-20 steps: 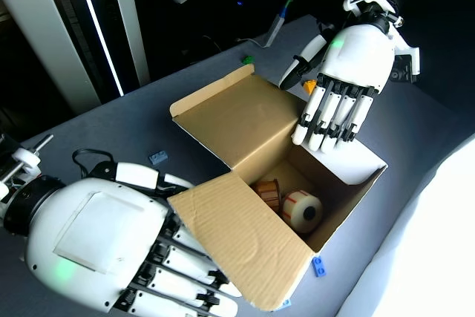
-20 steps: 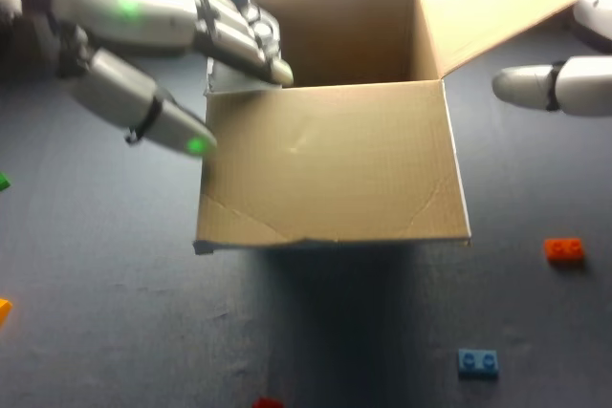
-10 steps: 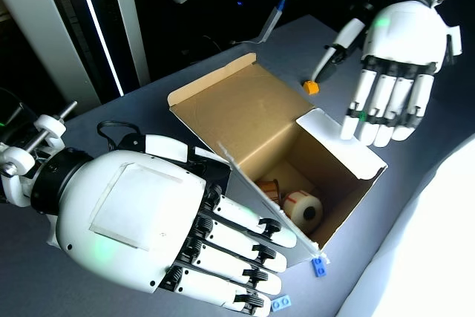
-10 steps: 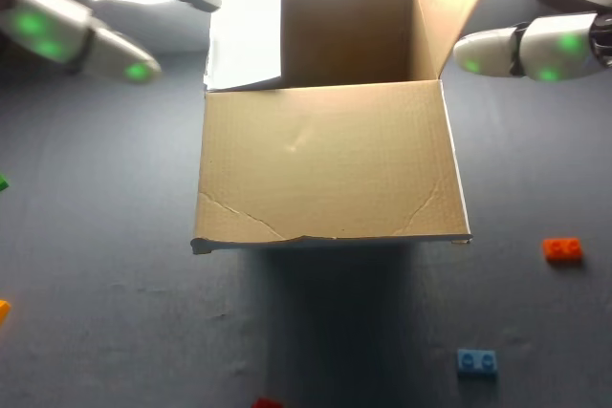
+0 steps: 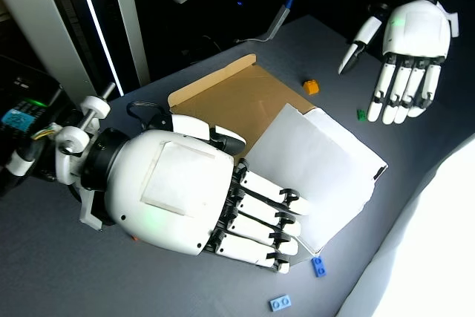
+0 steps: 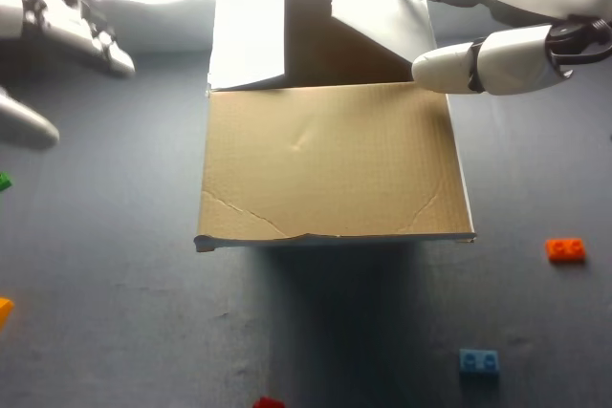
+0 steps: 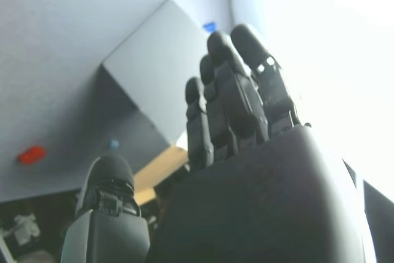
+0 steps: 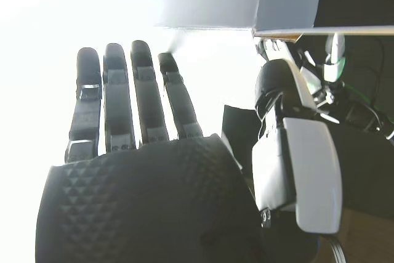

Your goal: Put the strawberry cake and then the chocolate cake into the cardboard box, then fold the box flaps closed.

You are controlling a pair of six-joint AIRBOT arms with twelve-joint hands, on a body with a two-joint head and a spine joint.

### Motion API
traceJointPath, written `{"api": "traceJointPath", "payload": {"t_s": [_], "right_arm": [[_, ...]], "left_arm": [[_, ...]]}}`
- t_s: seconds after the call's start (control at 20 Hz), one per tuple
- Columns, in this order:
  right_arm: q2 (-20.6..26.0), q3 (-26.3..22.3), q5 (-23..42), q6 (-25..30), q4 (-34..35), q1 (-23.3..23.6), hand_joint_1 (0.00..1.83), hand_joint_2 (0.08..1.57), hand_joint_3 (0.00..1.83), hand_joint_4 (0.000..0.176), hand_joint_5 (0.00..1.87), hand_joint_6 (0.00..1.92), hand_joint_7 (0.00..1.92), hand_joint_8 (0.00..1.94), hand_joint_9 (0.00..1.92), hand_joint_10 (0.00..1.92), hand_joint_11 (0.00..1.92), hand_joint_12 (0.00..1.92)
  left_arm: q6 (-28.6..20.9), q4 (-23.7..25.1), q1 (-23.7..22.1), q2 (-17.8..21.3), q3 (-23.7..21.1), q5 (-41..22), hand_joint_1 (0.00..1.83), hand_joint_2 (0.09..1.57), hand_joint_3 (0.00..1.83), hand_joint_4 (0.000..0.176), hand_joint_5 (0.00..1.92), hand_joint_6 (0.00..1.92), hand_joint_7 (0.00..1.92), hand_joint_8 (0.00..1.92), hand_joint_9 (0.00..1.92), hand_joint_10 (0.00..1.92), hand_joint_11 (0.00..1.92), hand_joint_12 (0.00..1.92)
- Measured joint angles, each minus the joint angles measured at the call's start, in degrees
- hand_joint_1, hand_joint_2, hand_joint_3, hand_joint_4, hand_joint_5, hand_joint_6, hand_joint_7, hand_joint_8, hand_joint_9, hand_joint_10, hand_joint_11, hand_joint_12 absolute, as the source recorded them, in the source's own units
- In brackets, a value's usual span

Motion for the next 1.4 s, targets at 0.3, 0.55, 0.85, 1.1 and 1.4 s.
{"api": "traceJointPath", "payload": {"t_s": [0.3, 0.55, 0.85, 1.1, 1.4], "right_arm": [[-0.9, 0.0, -1.1, 0.1, 0.0, 0.2, 0.07, 1.2, 0.0, 0.0, 0.16, 0.01, 0.24, 0.0, 0.23, 0.0, 0.0, 0.59], [-1.4, 0.0, -0.1, 0.0, 0.0, -1.2, 0.07, 1.2, 0.0, 0.0, 0.16, 0.01, 0.25, 0.0, 0.24, 0.01, 0.0, 0.68], [-1.4, 0.0, 1.4, 0.0, 0.0, -2.3, 0.06, 1.21, 0.0, 0.0, 0.16, 0.01, 0.25, 0.0, 0.24, 0.01, 0.0, 0.66], [-0.9, 0.0, -0.6, 0.0, 0.0, -0.3, 0.06, 1.22, 0.0, 0.0, 0.18, 0.01, 0.25, 0.0, 0.23, 0.01, 0.0, 0.63], [3.0, 0.0, -2.6, 0.5, 0.0, 2.4, 0.12, 1.2, 0.0, 0.0, 0.24, 0.0, 0.27, 0.0, 0.27, 0.01, 0.0, 0.8]], "left_arm": [[0.0, 0.0, 2.6, 2.1, -3.4, -4.7, 0.03, 1.21, 0.0, 0.039, 0.31, 0.0, 0.39, 0.0, 0.49, 0.0, 0.08, 1.13], [0.1, -0.2, 4.3, 3.4, -7.1, -6.9, 0.06, 1.19, 0.0, 0.04, 0.33, 0.01, 0.41, 0.01, 0.5, 0.0, 0.09, 1.14], [3.5, -2.2, 8.7, 4.3, -10.7, -7.8, 0.07, 1.2, 0.0, 0.033, 0.34, 0.01, 0.42, 0.01, 0.5, 0.0, 0.08, 1.16], [4.6, -3.7, 10.1, 5.3, -13.2, -7.7, 0.03, 1.21, 0.0, 0.023, 0.31, 0.0, 0.43, 0.01, 0.5, 0.01, 0.05, 1.18], [4.8, -4.2, 10.5, 5.8, -14.8, -7.6, 0.0, 1.22, 0.0, 0.018, 0.31, 0.0, 0.45, 0.0, 0.5, 0.0, 0.03, 1.19]]}}
